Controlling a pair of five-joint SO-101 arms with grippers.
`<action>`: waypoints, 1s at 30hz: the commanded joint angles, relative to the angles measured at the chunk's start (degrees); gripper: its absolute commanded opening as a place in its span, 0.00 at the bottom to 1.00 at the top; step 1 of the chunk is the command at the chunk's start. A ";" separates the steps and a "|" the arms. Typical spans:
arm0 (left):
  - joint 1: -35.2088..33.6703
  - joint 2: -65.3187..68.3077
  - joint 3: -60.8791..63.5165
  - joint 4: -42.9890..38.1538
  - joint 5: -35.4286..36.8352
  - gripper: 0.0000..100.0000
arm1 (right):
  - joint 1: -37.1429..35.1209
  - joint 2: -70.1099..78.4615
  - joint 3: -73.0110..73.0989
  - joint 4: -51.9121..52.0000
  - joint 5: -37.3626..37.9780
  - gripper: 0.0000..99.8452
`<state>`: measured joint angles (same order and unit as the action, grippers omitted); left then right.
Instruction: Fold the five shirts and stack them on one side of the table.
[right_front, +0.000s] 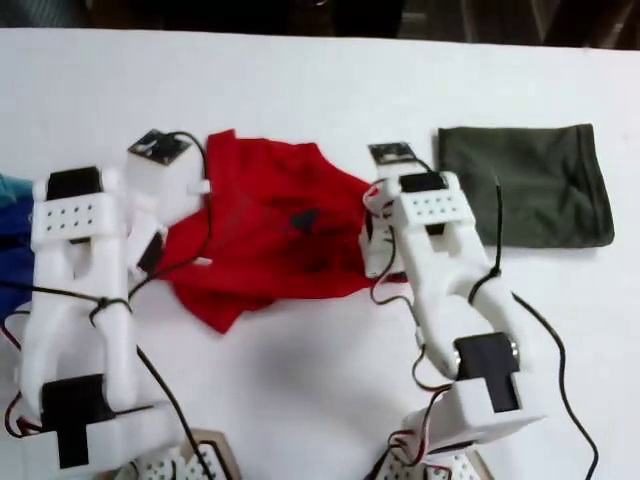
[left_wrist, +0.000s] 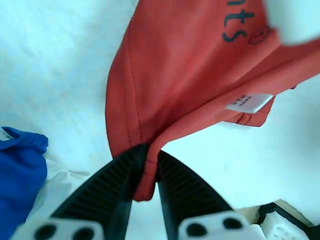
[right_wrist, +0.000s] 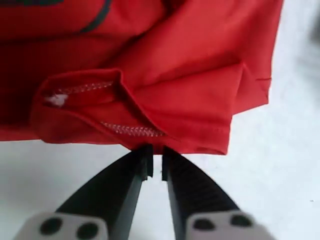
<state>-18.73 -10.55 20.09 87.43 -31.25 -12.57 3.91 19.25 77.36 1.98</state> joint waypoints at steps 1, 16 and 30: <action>-0.26 -1.41 -1.71 -0.62 -0.53 0.03 | -0.48 -0.13 -2.37 -0.66 -0.09 0.14; -0.26 -1.32 -1.71 -2.20 -0.53 0.03 | 6.73 -0.13 -9.32 -0.57 -4.22 0.22; -0.26 -1.32 -1.98 -2.29 -0.53 0.03 | 4.35 17.27 -14.33 -2.24 -6.95 0.13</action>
<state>-18.73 -10.55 20.09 85.85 -31.25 -9.14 18.42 8.18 75.60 -4.53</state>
